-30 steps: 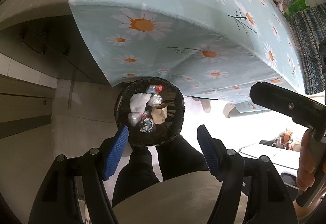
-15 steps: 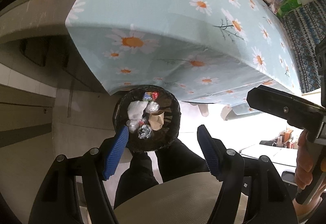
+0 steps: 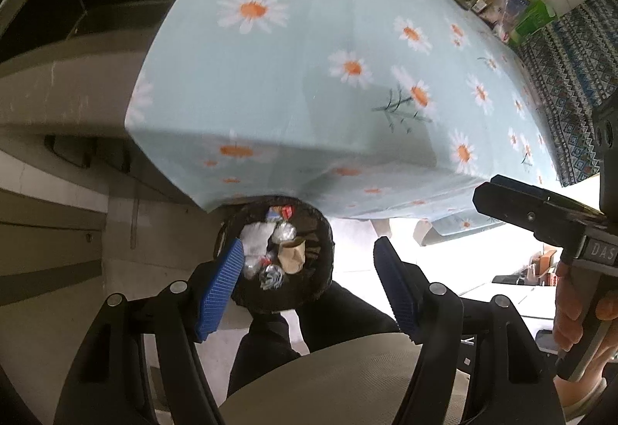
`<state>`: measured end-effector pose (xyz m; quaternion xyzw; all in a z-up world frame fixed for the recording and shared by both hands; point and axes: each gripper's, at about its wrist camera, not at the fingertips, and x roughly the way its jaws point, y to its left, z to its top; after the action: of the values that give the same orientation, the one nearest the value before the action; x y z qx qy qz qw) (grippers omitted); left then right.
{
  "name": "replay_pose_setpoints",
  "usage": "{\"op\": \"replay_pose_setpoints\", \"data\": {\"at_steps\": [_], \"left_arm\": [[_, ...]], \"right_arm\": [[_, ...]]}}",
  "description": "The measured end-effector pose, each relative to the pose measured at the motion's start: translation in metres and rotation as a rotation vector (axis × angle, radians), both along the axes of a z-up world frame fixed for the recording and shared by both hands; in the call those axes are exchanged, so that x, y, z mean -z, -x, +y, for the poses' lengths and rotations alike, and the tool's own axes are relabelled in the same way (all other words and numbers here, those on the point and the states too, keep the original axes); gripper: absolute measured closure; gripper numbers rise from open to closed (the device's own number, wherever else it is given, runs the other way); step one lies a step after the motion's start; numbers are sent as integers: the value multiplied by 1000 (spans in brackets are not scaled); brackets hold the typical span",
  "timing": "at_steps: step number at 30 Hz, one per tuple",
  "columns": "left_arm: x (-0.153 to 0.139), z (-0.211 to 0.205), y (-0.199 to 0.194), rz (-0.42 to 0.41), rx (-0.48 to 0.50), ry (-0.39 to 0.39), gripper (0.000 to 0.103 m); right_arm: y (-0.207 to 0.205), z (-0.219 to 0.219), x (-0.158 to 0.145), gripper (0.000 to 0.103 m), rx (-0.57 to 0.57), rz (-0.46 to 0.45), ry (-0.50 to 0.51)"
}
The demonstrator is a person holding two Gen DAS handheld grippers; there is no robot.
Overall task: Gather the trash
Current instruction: 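Move both open tools back up to the white towel and tissue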
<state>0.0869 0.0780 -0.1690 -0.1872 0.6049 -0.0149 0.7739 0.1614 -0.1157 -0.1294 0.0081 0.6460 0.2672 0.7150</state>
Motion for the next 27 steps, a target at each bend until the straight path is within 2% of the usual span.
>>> {"op": "replay_pose_setpoints", "data": {"at_steps": [11,27], "left_arm": [[-31,-7,-40,-66,12,-35,35],[-52,-21,-124,-82,16,-90,35]], "right_arm": [[-35,-21,-15,20,29,-39,-4],[-124,-41,-21,20,16,-63,-9]]}}
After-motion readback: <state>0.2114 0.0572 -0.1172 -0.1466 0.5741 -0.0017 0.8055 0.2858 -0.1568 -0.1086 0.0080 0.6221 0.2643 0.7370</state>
